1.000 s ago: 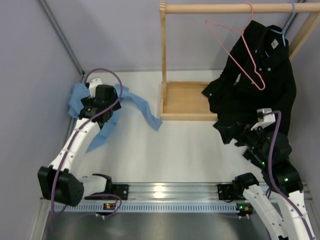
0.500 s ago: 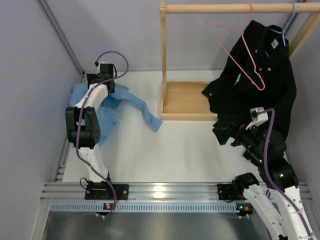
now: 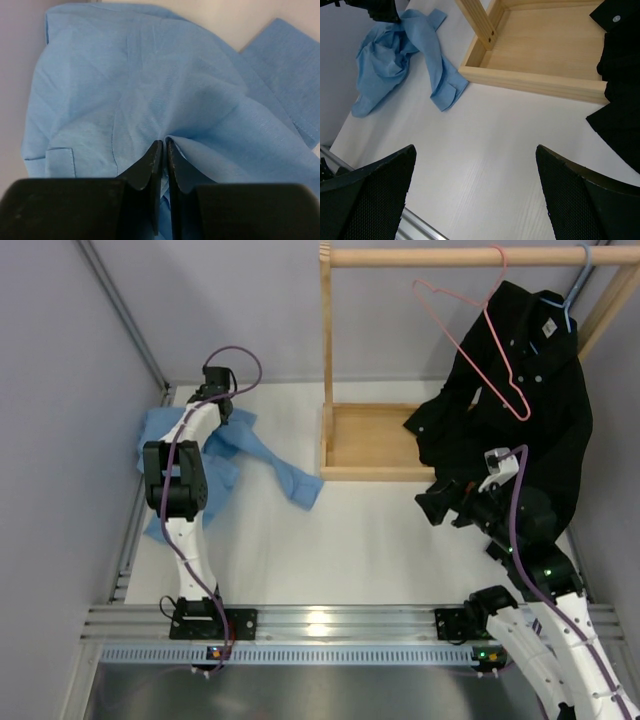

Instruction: Place the shirt on the hanger

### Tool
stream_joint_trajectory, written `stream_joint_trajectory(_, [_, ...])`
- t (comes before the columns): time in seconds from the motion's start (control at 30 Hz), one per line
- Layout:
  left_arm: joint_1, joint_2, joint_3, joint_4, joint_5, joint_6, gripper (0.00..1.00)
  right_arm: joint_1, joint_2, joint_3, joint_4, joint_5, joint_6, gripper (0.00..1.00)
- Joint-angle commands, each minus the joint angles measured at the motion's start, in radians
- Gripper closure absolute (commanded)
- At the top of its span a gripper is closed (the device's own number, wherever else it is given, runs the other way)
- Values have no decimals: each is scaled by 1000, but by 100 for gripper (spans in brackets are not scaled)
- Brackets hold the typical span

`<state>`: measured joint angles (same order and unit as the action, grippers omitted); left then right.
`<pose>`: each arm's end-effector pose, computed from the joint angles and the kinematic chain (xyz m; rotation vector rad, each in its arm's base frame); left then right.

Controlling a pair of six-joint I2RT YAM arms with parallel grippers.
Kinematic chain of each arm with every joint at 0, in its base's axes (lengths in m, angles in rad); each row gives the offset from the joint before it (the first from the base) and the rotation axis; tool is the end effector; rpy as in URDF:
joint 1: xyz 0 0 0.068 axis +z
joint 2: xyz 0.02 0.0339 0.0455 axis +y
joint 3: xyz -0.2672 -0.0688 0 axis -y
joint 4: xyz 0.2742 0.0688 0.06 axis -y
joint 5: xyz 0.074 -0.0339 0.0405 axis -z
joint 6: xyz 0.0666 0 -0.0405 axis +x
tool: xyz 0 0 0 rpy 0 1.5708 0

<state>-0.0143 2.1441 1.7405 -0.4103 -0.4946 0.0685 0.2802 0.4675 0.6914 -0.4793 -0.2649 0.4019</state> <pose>0.5321 0.0240 0.1891 -0.1374 2.3393 0.6136 0.1579 0.0636 0.3184 -0.0783 1.8761 0.7171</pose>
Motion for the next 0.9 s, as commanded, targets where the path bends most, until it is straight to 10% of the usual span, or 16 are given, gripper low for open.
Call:
stream_joint_trajectory(0.0, [7, -16, 36, -22, -35, -47, 88, -10, 8, 0, 82, -13, -5, 0])
stream_joint_trajectory(0.03, [7, -21, 31, -30, -32, -52, 100, -10, 8, 0, 85, -16, -3, 0])
stream_joint_trajectory(0.47, [-85, -554, -148, -31, 151, -269, 100, -10, 25, -27, 148, -46, 63, 0])
stream_joint_trajectory(0.63, [-468, -883, -332, -31, 31, -367, 100, -10, 75, 25, 162, -25, 58, 1])
stream_joint_trajectory(0.87, [-933, -1234, -792, 259, 284, -697, 100, -12, 111, 85, 159, 10, 40, 0])
